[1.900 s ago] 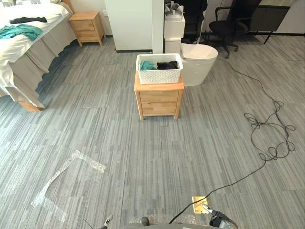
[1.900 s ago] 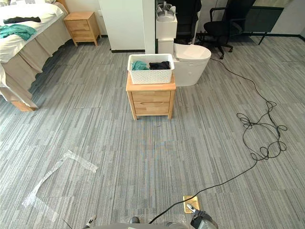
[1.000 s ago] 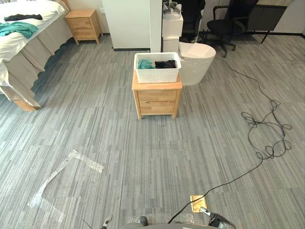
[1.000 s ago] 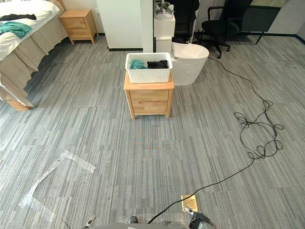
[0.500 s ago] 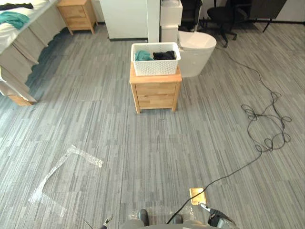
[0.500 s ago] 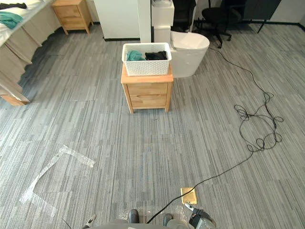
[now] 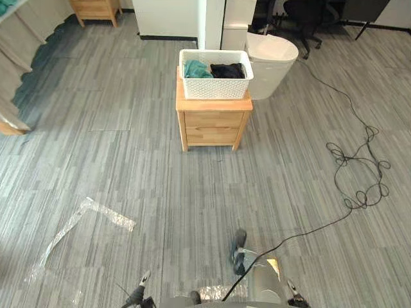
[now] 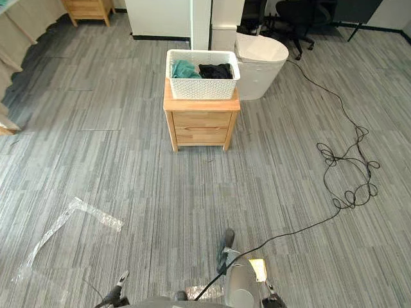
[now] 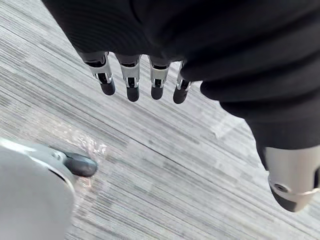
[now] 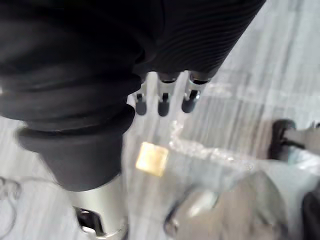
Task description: Pick up the laundry basket with both hands and put the clothes into the washing machine.
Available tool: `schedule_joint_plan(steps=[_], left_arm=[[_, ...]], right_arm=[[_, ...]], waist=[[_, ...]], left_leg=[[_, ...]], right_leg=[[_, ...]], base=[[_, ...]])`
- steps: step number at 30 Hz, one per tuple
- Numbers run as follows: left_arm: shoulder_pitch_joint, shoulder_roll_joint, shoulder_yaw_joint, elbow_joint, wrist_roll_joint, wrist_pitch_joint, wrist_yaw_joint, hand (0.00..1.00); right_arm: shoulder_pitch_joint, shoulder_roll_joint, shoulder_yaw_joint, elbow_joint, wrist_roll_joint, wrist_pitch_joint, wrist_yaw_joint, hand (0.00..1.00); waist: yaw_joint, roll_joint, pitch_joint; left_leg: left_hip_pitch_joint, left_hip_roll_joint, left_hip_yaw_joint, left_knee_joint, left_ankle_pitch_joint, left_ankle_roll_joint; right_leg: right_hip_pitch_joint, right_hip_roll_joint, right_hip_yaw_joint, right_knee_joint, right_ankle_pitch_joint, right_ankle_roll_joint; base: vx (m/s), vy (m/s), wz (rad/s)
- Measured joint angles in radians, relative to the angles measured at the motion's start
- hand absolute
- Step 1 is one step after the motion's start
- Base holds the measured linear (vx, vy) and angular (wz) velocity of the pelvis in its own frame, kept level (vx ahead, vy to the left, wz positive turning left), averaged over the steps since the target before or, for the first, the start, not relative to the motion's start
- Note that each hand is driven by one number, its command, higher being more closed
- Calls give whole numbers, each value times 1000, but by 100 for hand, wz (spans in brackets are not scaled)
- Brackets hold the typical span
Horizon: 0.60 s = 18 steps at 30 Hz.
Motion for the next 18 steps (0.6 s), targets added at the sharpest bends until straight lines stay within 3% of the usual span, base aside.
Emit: schedule_joint_plan(steps=[2, 3, 4, 5, 6, 7, 8, 9, 11, 13, 15, 17, 18], left_arm=[[3, -25, 28, -11, 20, -3, -2, 0], [8, -30, 37, -22, 27, -1, -2, 0], [5, -31, 39, -29, 28, 0, -2, 0], [9, -46, 39, -38, 28, 0, -3, 0], [15, -60, 40, -37, 28, 1, -2, 0], [18, -63, 39, -38, 24, 0, -3, 0], [17, -56, 34, -46, 21, 0, -5, 0], [17, -52, 31, -66, 16, -2, -9, 0], [16, -48, 12, -90, 15, -14, -10, 0], [14, -46, -23, -114, -2, -23, -7, 0], [13, -48, -44, -121, -18, -25, 3, 0], [17, -50, -54, -104, -24, -24, 9, 0], [24, -47, -52, -94, -27, -24, 9, 0]], right_arm=[[20, 7, -39, -6, 0, 3, 0, 0], [22, 16, -58, -12, -1, 6, 1, 0], [26, 11, -64, -30, -3, 6, 1, 0], [16, 6, -67, -67, -4, 3, 1, 0], [-12, -6, -62, -95, -6, -1, 0, 0], [-31, -13, -47, -100, -12, -5, 0, 0], [-67, -17, 0, -107, -13, -8, -1, 0], [-101, -13, 38, -113, -12, -11, -1, 0], [-134, -6, 105, -130, -12, -18, -15, 0], [-177, -6, 167, -146, -13, -31, -23, 0], [-207, -9, 214, -153, -14, -33, -23, 0], [-200, -12, 226, -158, -23, -41, -26, 0], [-184, -26, 226, -149, -24, -44, -31, 0]], waist=[[-17, 14, -12], [-23, 3, -18], [-24, 14, -21], [-21, 53, -25], [-9, 79, -19], [5, 87, -17], [16, 85, -6], [17, 69, 11], [38, 50, 20], [59, 52, 19], [67, 64, 15], [66, 74, 5], [67, 75, -5]], left_leg=[[32, 37, -19, 42, -46, -72], [-9, 56, -9, 208, -71, -90], [-48, 86, 1, 323, -77, -97], [-162, 143, 25, 605, -33, -100], [-267, 197, 29, 882, 134, -95], [-314, 220, 29, 998, 164, -107], [-381, 239, 32, 1161, 150, -98], [-422, 239, 39, 1226, 127, -62], [-486, 251, 90, 1189, 102, -22], [-574, 255, 137, 1035, 80, -12], [-624, 260, 161, 734, 88, -21], [-584, 225, 141, 310, 161, -88], [-577, 221, 115, 292, 211, -80]], right_leg=[[13, 25, 5, 59, 4, -47], [40, 28, 18, 92, 74, -114], [57, 41, 6, 114, 42, -111], [91, 71, -10, 135, -13, -137], [133, 102, 5, 145, -65, -149], [161, 118, 20, 143, -81, -155], [244, 137, 50, 111, -98, -154], [338, 138, 77, 65, -98, -155], [461, 127, 118, -6, -99, -154], [533, 105, 154, -60, -135, -109], [577, 93, 164, -95, -166, -70], [641, 75, 171, -103, -221, -19], [676, 65, 183, -94, -259, -1]], base=[[684, -184, 76], [740, -269, 68], [884, -348, 43], [879, -343, -8], [595, -215, -36], [717, -187, -72], [671, -126, -65], [781, -140, -56], [497, -50, -44], [503, 46, -61], [509, 143, -49], [535, 263, -18], [556, 353, -20]])
